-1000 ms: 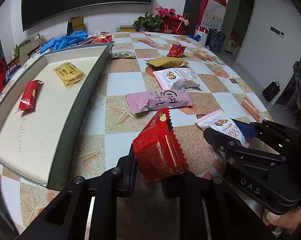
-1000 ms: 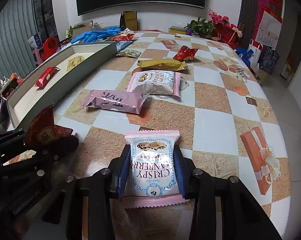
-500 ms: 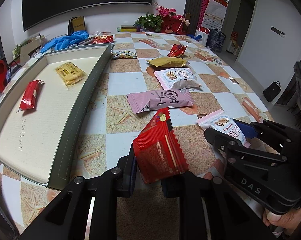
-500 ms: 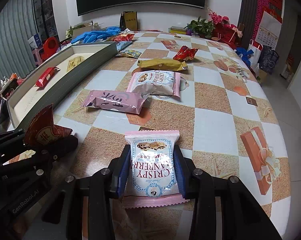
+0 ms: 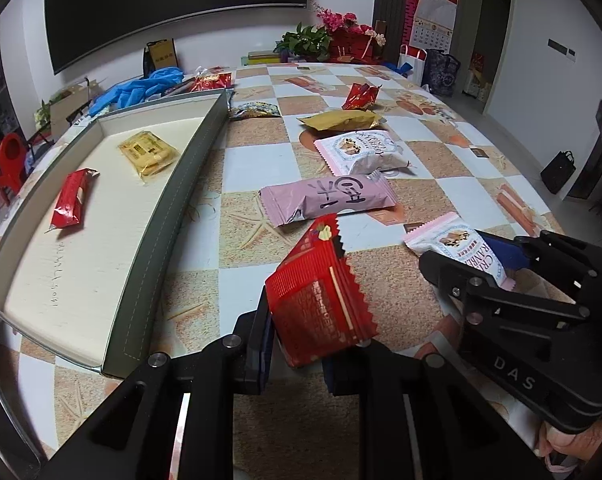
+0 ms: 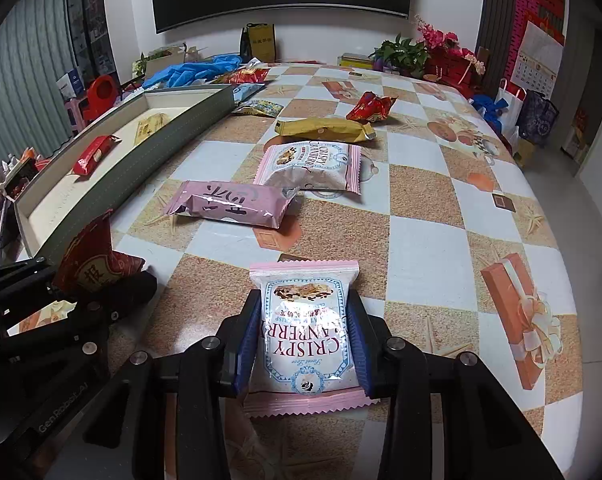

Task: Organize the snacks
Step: 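Carry the red bag and Crispy Cranberry packet into the grey tray and release both, then grasp the pink bar with the left gripper while the right gripper grasps another Crispy Cranberry packet, then carry the pink bar and Crispy Cranberry packet over the grey tray with both grippers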

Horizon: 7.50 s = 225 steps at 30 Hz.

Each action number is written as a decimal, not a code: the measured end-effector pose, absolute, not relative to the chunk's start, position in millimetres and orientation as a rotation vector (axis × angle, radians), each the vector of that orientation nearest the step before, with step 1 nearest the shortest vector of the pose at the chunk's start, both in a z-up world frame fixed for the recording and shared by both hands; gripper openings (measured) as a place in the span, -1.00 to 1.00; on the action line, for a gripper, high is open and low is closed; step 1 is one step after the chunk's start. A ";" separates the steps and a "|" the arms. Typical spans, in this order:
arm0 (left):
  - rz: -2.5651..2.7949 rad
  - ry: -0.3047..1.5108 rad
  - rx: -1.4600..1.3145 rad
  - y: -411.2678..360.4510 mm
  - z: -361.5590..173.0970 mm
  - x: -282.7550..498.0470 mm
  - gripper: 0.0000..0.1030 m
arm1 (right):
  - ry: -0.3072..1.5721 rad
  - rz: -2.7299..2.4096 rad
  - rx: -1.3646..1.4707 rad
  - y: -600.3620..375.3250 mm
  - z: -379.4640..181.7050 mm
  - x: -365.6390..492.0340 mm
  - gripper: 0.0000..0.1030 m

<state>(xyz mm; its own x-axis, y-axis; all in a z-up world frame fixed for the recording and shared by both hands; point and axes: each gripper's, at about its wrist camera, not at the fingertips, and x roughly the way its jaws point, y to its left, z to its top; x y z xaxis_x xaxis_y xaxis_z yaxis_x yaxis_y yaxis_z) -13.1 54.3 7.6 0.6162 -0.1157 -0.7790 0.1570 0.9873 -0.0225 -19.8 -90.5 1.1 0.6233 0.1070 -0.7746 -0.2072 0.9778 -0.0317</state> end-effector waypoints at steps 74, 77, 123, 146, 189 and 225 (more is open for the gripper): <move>0.207 0.934 -0.388 236.9 58.5 47.5 0.53 | 0.994 0.644 0.185 60.1 72.9 107.5 0.68; 0.164 0.897 -0.315 205.5 69.1 30.5 0.53 | 0.937 0.610 0.221 29.2 84.7 91.6 0.68; -0.217 0.912 -0.013 56.8 9.6 -7.3 -0.63 | 0.988 0.270 0.341 -149.9 10.4 39.3 0.97; -0.145 0.932 -0.047 59.0 10.6 8.0 -0.63 | 0.927 0.153 -0.086 -107.6 3.2 10.8 -0.15; -0.073 0.924 0.003 56.5 11.9 10.1 -0.65 | 0.868 0.208 -0.065 -105.8 23.6 -14.8 -0.16; 0.058 0.864 -0.171 149.0 73.4 13.1 -0.66 | 0.838 0.456 -0.030 -15.1 80.6 11.4 -0.16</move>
<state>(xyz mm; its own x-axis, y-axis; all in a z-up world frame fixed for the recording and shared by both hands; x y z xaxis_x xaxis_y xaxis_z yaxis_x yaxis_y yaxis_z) 13.1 149.0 73.4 0.6486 -0.0189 -0.7609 -0.1196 0.9847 -0.1264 11.4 -15.1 80.6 0.5784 0.3785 -0.7226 -0.4014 0.9032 0.1518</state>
